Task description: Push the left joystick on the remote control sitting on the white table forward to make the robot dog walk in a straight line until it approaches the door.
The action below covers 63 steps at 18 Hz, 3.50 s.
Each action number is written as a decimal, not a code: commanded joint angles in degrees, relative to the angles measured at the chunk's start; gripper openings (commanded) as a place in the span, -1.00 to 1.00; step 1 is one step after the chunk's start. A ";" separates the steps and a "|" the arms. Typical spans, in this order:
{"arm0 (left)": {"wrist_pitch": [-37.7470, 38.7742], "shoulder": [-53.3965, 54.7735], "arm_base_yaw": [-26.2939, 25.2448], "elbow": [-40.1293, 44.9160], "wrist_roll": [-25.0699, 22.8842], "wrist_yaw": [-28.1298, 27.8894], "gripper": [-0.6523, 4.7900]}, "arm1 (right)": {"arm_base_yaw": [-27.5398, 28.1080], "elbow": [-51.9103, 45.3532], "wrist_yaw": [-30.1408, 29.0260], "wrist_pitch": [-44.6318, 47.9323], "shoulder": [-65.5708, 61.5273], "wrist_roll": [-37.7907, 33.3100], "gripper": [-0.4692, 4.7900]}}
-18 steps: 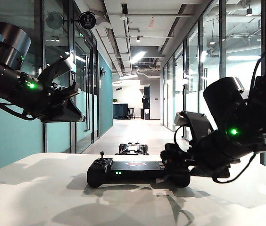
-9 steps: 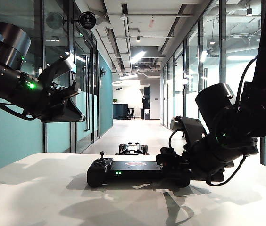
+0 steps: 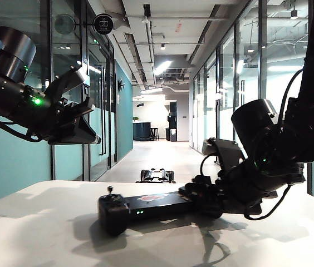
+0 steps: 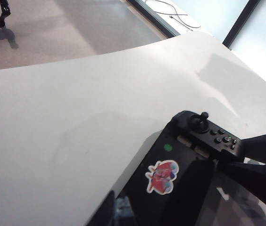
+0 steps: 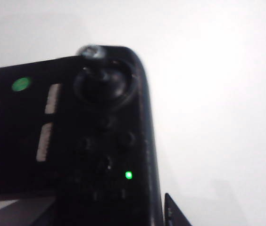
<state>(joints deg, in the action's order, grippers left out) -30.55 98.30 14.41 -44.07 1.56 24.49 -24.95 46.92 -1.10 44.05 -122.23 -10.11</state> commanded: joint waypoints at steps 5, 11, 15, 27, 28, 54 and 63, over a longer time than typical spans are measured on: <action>-0.24 -0.11 0.11 -0.15 -0.02 1.46 -0.78 | -0.11 0.11 -0.15 1.18 0.26 -0.07 0.01; -0.24 -0.11 0.11 -0.15 0.00 1.49 -0.78 | -0.11 0.11 -0.55 1.16 0.28 3.54 0.34; -0.26 -0.11 0.11 -0.15 0.00 1.49 -0.78 | -0.04 0.11 -0.55 1.09 0.28 4.46 0.47; -0.28 -0.11 0.11 -0.15 0.00 1.49 -0.78 | 3.06 0.13 -7.63 1.70 0.28 9.05 0.67; -0.28 -0.11 0.11 -0.15 0.02 1.51 -0.78 | 3.13 0.13 -8.59 2.58 0.28 9.60 0.67; -0.37 -0.11 0.11 -0.15 0.61 1.95 -0.78 | 2.80 1.77 -8.00 -0.46 0.26 10.80 -0.02; -0.44 -0.11 0.11 -0.15 0.57 1.92 -0.78 | 0.57 1.77 5.31 1.20 0.28 6.80 -0.02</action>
<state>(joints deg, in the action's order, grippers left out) -30.44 98.30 14.44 -44.07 2.22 26.00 -23.84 48.56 1.21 43.86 -122.23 -2.70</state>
